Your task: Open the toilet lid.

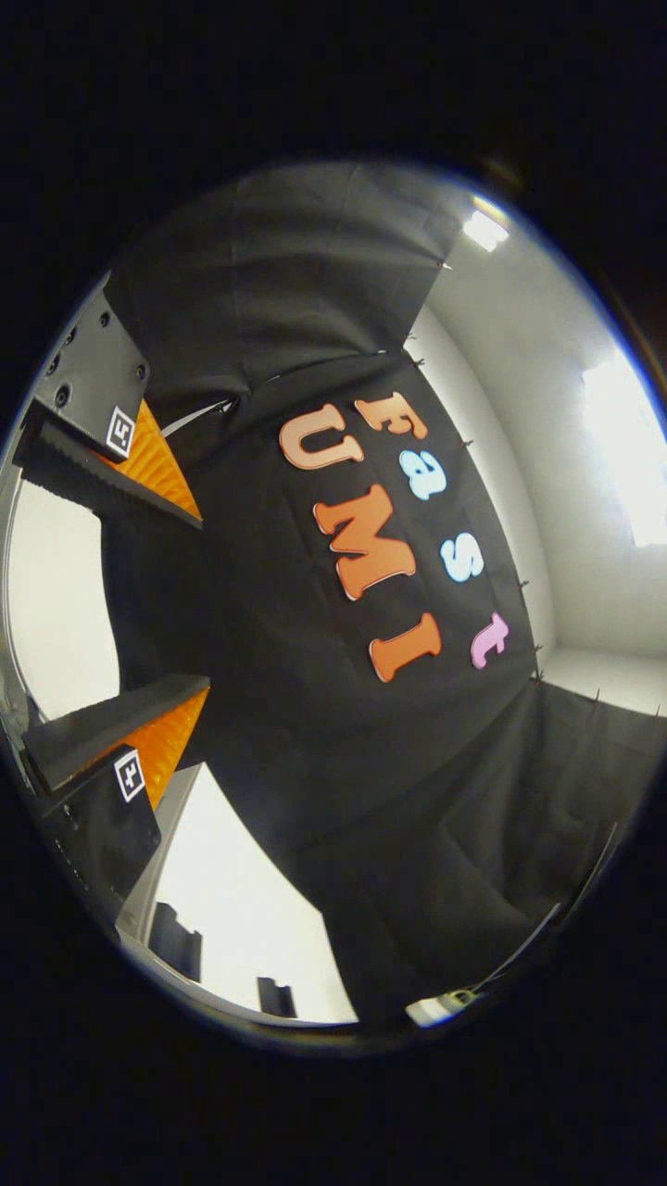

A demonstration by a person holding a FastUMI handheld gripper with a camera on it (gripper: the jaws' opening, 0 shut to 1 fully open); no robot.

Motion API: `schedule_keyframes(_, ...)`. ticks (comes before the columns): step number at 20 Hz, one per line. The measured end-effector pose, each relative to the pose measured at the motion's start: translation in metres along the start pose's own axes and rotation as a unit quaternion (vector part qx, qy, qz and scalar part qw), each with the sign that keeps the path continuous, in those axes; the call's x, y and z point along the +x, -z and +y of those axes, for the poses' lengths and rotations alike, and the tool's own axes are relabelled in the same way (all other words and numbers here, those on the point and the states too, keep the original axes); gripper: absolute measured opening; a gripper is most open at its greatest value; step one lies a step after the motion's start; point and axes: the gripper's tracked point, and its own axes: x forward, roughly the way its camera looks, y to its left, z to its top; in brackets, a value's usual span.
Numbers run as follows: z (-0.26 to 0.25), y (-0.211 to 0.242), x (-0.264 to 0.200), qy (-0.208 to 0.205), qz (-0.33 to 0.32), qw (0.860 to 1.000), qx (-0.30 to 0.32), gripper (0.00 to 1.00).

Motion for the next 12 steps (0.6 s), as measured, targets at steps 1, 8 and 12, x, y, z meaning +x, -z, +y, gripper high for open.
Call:
schedule_keyframes(1, -0.006, 0.018, -0.003, 0.007, 0.014, 1.0, 0.021, 0.98)
schedule_keyframes(8, -0.07, 0.11, -0.018, 0.084, 0.054, 0.987, 0.124, 0.98)
schedule_keyframes(12, -0.116, 0.152, -0.011, 0.136, 0.096, 0.975, 0.145, 0.98)
